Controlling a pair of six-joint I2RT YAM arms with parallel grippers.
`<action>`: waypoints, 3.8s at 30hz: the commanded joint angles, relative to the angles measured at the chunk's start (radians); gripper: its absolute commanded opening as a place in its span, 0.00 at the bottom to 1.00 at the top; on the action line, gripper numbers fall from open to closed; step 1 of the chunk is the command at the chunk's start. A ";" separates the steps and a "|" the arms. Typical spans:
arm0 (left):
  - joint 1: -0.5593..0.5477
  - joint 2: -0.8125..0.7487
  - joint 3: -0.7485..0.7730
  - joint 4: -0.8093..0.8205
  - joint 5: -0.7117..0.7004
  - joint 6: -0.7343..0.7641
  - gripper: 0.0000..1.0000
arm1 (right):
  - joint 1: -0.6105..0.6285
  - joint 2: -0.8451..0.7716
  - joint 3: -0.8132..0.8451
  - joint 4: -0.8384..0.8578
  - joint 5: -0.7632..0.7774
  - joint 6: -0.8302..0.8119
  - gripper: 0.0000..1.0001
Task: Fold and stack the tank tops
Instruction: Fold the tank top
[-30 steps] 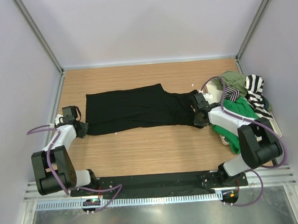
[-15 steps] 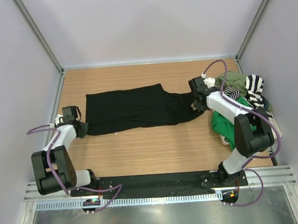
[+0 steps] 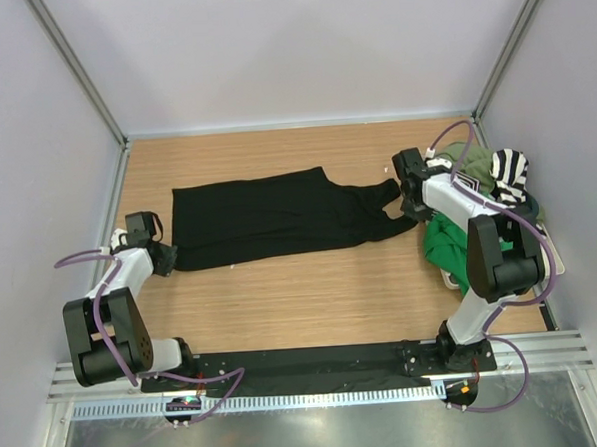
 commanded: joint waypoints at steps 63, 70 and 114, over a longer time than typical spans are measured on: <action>0.009 -0.005 0.021 -0.005 -0.039 0.045 0.00 | 0.277 0.304 0.322 0.308 -0.409 -0.236 0.01; 0.009 0.002 0.023 -0.005 -0.041 0.047 0.00 | 0.261 0.339 0.375 0.274 -0.384 -0.207 0.01; 0.009 0.004 0.047 -0.028 -0.061 0.063 0.00 | 0.306 -0.127 -0.204 0.362 -0.418 -0.060 0.54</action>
